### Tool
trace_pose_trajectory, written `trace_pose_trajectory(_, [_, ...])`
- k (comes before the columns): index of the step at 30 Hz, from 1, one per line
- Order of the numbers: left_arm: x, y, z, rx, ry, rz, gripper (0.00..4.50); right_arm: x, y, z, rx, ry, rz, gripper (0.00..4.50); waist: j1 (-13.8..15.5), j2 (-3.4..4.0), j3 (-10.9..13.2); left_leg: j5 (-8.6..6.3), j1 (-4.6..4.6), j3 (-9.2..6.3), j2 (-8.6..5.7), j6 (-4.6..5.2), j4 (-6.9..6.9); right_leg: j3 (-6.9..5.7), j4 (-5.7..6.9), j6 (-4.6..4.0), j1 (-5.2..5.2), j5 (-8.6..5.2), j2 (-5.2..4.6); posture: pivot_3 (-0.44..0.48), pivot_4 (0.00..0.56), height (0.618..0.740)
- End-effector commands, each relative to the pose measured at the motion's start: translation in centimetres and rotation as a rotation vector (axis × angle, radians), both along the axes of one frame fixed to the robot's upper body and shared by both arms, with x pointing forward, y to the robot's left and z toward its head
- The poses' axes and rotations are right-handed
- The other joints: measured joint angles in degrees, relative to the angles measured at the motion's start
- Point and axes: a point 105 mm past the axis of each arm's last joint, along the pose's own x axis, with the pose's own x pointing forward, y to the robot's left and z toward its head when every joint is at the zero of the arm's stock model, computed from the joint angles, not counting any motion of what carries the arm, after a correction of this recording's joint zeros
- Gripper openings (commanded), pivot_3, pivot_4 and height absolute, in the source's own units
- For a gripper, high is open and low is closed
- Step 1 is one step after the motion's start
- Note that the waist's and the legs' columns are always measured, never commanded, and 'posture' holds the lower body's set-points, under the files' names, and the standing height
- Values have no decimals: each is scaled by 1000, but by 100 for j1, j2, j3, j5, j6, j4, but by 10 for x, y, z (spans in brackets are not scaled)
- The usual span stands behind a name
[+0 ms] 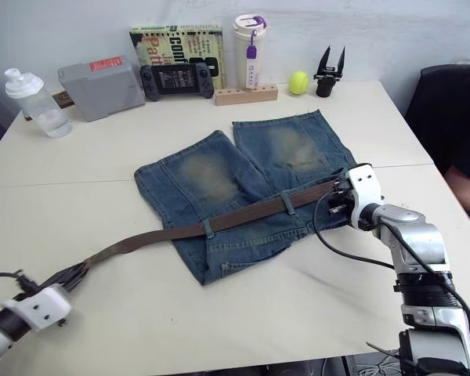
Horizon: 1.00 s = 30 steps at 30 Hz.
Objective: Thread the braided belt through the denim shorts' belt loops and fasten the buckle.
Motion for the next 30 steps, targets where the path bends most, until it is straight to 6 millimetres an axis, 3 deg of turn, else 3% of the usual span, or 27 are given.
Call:
trace_pose_trajectory(1, [-17, 28, -9, -27, 31, 128, 90, -4, 7, -19, 1, 71, 25, 0, -1, 1, 0, 0, 0, 0, 1, -1, -1, 0, 0, -3, -1, -1, 0, 0, 150, 696])
trace_pose_trajectory(5, [-34, 53, -13, -57, 35, 264, 90, -3, 8, -19, 0, 73, 32, 0, -8, 1, 0, -1, 3, 0, 2, -3, -1, 0, 11, -10, -4, -5, 0, 0, 150, 696])
trace_pose_trajectory(12, [-46, 74, -14, -124, 3, 413, 90, -1, 11, -19, 2, 73, 44, 0, -32, 2, 0, -5, 6, 0, 5, -8, -2, -1, 23, -26, -8, -15, 0, 0, 150, 696])
trace_pose_trajectory(14, [-47, 73, -20, -179, 27, 423, 90, 0, 12, -17, 3, 71, 48, 0, -33, 2, 0, -5, 9, 0, 7, -9, -3, 0, 26, -30, -8, -17, 1, 0, 150, 696])
trace_pose_trajectory(16, [-44, 60, -24, -243, 47, 359, 90, 1, 13, -15, 4, 66, 50, 0, -33, 3, -1, -6, 10, 0, 7, -10, -3, 0, 27, -33, -8, -19, 1, 0, 150, 696])
trace_pose_trajectory(19, [-28, 39, -6, -433, -52, 281, 1182, -1, 17, -8, 24, 59, 84, 0, -53, 4, 0, -7, 11, 0, 8, -12, -3, 0, 30, -38, -11, -22, 2, 0, 150, 696])
trace_pose_trajectory(22, [-12, 32, 20, -576, -144, 233, 2460, -2, 19, 1, 45, 49, 110, 0, 5, -4, -3, -8, -1, 1, 8, -13, 2, -2, 27, -38, -15, -21, 0, 0, 150, 696])
trace_pose_trajectory(26, [16, 10, 69, -687, -236, 56, 4307, -11, 25, 25, 88, 42, 223, 1399, 32, 3, 2, -6, -5, 0, 8, -15, 6, -2, 31, -37, -19, -21, 0, 0, 150, 696])
trace_pose_trajectory(28, [27, -5, 88, -710, -240, -33, 4500, -14, 25, 37, 78, 26, 258, 2319, 34, 8, 5, 2, -7, 0, 8, -27, 6, -5, 29, -37, -19, -21, 0, 0, 150, 696])
trace_pose_trajectory(30, [42, -35, 111, -800, -193, -184, 4500, -19, 21, 52, 51, 7, 297, 3311, 34, 28, 20, 13, -8, 1, 6, -42, 9, -7, 28, -35, -14, -20, 0, 0, 150, 696])
